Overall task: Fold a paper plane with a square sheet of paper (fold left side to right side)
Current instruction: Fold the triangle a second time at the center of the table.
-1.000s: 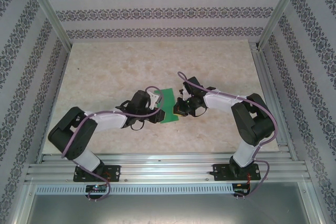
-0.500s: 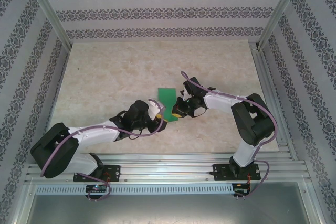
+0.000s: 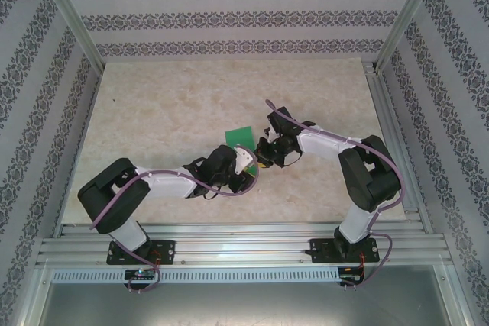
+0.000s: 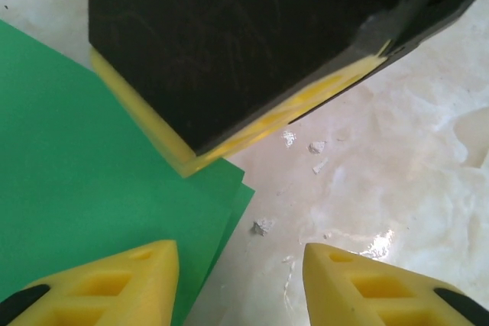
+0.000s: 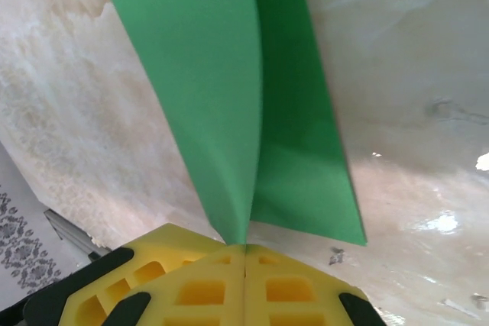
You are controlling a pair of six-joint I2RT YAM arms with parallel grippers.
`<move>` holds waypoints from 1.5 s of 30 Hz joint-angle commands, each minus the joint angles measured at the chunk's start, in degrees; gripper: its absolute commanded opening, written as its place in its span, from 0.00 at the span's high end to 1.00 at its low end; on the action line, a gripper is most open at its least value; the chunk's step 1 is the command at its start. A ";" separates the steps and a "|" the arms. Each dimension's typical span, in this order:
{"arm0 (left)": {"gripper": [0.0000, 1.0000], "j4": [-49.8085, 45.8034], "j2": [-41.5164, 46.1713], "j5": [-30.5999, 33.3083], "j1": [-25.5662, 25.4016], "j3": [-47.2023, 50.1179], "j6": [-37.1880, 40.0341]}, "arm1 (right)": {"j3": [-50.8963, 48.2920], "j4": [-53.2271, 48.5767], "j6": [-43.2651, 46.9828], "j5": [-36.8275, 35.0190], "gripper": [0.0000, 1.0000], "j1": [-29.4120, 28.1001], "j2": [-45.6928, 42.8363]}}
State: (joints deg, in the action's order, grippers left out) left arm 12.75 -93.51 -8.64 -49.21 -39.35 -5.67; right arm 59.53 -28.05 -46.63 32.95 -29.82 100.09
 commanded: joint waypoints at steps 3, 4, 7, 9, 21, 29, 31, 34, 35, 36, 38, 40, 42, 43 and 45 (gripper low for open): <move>0.62 2.45 -2.10 3.62 -0.97 -1.21 0.84 | 1.91 -1.59 1.02 1.76 0.97 -0.75 0.49; 0.65 2.51 -2.18 3.80 -0.97 -1.26 0.68 | 1.99 -1.64 1.02 1.85 0.97 -0.72 0.55; 0.73 2.36 -2.29 4.66 -0.98 -1.14 0.73 | 2.04 -1.07 0.63 2.24 0.95 -0.76 0.72; 0.78 2.45 -2.03 5.25 -0.98 -0.68 0.84 | 2.02 -0.61 0.28 2.48 0.94 -0.84 0.72; 0.99 4.48 -0.25 6.78 -0.97 2.22 -0.15 | 0.96 -0.53 0.50 0.81 0.80 -0.08 -2.34; 1.00 6.12 2.98 6.59 -0.24 4.87 -2.84 | 0.82 -5.17 11.00 -7.08 0.68 2.30 -9.01; 1.00 6.60 4.34 5.36 0.95 5.62 -4.16 | 0.22 -4.64 13.80 -8.25 0.67 2.73 -10.54; 1.00 6.73 6.40 2.36 3.67 6.22 -6.04 | -1.22 -1.74 16.98 -7.62 0.66 2.84 -12.04; 1.00 6.39 6.64 1.40 4.58 6.07 -6.48 | -1.76 -0.49 17.43 -7.20 0.66 2.84 -12.27; 1.00 5.42 6.82 0.37 5.41 5.51 -6.79 | -2.59 0.94 17.75 -6.81 0.66 2.84 -12.53; 1.00 3.67 6.42 -1.37 6.80 4.22 -6.74 | -4.08 3.87 18.23 -6.13 0.66 2.89 -12.84; 1.00 3.06 5.33 -3.42 8.55 3.29 -7.21 | -5.63 7.44 18.37 -5.05 0.66 2.75 -13.01; 1.00 2.86 4.13 -5.08 10.27 2.85 -7.98 | -7.03 10.69 17.93 -3.77 0.66 2.58 -12.76; 1.00 2.96 3.64 -5.65 10.91 2.72 -8.32 | -7.54 12.21 17.41 -3.18 0.66 2.52 -12.38; 1.00 2.99 2.93 -6.04 11.66 2.55 -8.61 | -8.34 14.94 16.28 -1.96 0.67 2.24 -11.65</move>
State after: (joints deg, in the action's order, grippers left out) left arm 16.14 -89.30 -11.55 -38.83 -35.53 -12.47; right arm 52.18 -20.64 -30.28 28.47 -27.00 88.14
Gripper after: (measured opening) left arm 0.056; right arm 0.331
